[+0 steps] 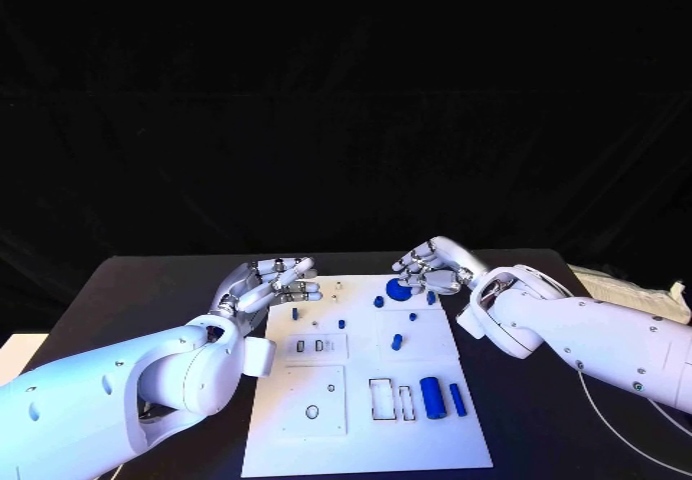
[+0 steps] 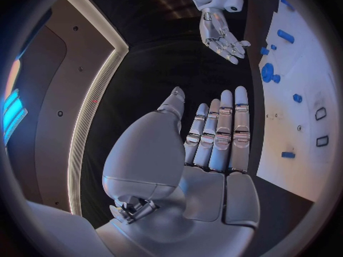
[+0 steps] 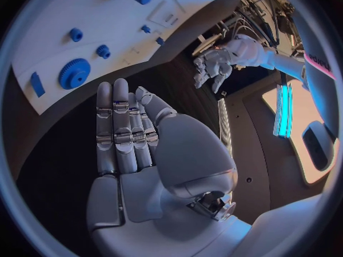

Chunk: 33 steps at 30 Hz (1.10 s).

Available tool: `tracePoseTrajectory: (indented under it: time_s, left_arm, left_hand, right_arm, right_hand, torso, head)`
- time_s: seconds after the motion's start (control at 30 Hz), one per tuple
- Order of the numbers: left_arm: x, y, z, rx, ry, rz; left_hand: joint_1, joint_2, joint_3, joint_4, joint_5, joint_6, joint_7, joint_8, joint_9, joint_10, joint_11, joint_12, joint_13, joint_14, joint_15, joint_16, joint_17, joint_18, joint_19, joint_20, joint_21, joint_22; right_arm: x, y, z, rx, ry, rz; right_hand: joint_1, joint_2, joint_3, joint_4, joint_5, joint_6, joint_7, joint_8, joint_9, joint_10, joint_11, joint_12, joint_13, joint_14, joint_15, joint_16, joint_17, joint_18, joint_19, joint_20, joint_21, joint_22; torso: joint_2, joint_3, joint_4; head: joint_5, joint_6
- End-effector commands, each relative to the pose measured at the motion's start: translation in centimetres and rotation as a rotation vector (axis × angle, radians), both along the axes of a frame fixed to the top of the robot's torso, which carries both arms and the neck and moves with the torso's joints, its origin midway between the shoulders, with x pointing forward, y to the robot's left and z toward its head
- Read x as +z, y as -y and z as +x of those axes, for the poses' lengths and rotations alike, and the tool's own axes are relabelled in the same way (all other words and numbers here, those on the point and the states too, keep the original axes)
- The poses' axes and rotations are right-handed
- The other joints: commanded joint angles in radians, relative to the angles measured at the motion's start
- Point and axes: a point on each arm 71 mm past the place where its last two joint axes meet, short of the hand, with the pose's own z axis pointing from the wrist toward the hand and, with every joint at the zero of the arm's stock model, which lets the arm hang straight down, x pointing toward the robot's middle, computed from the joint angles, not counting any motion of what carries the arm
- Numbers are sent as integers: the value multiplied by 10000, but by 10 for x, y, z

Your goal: Assemble the parts on the task board

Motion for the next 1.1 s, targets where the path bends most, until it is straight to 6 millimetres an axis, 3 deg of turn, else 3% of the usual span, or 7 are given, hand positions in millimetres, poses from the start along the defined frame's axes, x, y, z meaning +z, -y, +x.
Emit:
tracePoseTrajectory:
  time_s: [0.03, 0.13, 0.3, 0.37, 0.47, 0.6, 1.1]
  left_arm:
    - [4, 6, -7, -486, -427, -489]
    - [7, 6, -11, -565, -571, -632]
    - [9, 7, -16, -676, -670, -745]
    - [11, 7, -18, -707, -686, -772]
    - [12, 7, -20, -731, -688, -798]
    - [13, 6, -21, -740, -672, -816]
    - [14, 1, -20, -651, -667, -776]
  left_hand:
    - [-7, 64, -8, -58, 1, 54, 34, -54, -15, -42, 48, -49, -10, -43, 55, -50, 18, 89, -49, 14, -53, -26]
    - [-10, 70, -12, -65, 1, 57, 34, -62, -15, -44, 50, -55, -10, -54, 59, -65, 24, 88, -58, 17, -60, -30]
    - [-10, 73, -12, -67, 1, 59, 34, -63, -15, -44, 50, -56, -10, -56, 60, -68, 26, 87, -61, 18, -62, -31]
    - [-10, 74, -12, -68, 1, 59, 34, -63, -15, -44, 50, -56, -10, -56, 60, -69, 27, 88, -61, 18, -62, -31]
    - [-9, 74, -12, -69, 1, 60, 34, -64, -15, -44, 50, -57, -10, -56, 60, -69, 28, 88, -61, 18, -63, -31]
    - [-7, 79, -11, -73, 2, 64, 35, -65, -14, -43, 50, -58, -10, -55, 60, -72, 31, 88, -63, 18, -64, -33]
    - [-6, 82, -11, -78, 2, 68, 36, -66, -13, -42, 50, -59, -9, -54, 60, -75, 35, 89, -64, 19, -66, -34]
  right_arm:
    - [-3, -7, 1, 2, 502, -2953]
    - [0, -14, 0, 114, 887, -3613]
    - [8, -25, -2, 251, 1384, -4169]
    - [11, -28, -2, 279, 1515, -4327]
    - [15, -31, 0, 272, 1652, -4524]
    - [20, -35, 2, 273, 1757, -4769]
    - [22, -37, 2, 55, 1521, -6009]
  right_hand:
    - [-491, -146, 436, 59, -174, 226, -109, -169, -9, 137, -108, -71, 22, 821, -195, 1620, 942, 152, 336, -163, 1016, 549]
    - [-679, -258, 660, 108, -230, 203, -153, -177, -10, -11, -128, -86, 13, 792, -193, 2529, 1476, 140, 467, -156, 1344, 720]
    - [-875, -441, 935, 192, -270, 150, -168, -181, -9, -177, -116, -96, 7, 735, -182, 3624, 2206, -76, 1158, -133, 2399, 2130]
    - [-941, -553, 1054, 244, -319, 101, -165, -187, -12, -277, -103, -81, 11, 689, -169, 4300, 2855, -144, 1359, -117, 2771, 2622]
    - [-998, -623, 1132, 311, -353, 61, -180, -190, -13, -453, -60, -109, -5, 433, -139, 4054, 2432, -109, 1173, -90, 2704, 2438]
    - [-1055, -709, 1175, 394, -406, -24, -192, -194, -18, -634, -35, -104, -6, 502, -119, 4744, 3240, -228, 1523, -63, 3132, 3150]
    - [-1121, -1119, 1007, 817, -602, -106, -268, -179, -6, -1263, 2, -94, 9, 511, -61, 6341, 4862, -425, 2099, 2, 4014, 4434]
  torso:
    - [360, -59, 83]
    - [471, -63, 128]
    - [645, -74, 240]
    - [715, -91, 290]
    - [790, -126, 364]
    - [864, -160, 443]
    - [1026, -221, 573]
  head:
    - [-115, 105]
    - [-144, 146]
    - [-217, 208]
    - [-277, 213]
    - [-319, 243]
    - [-359, 252]
    - [-558, 231]
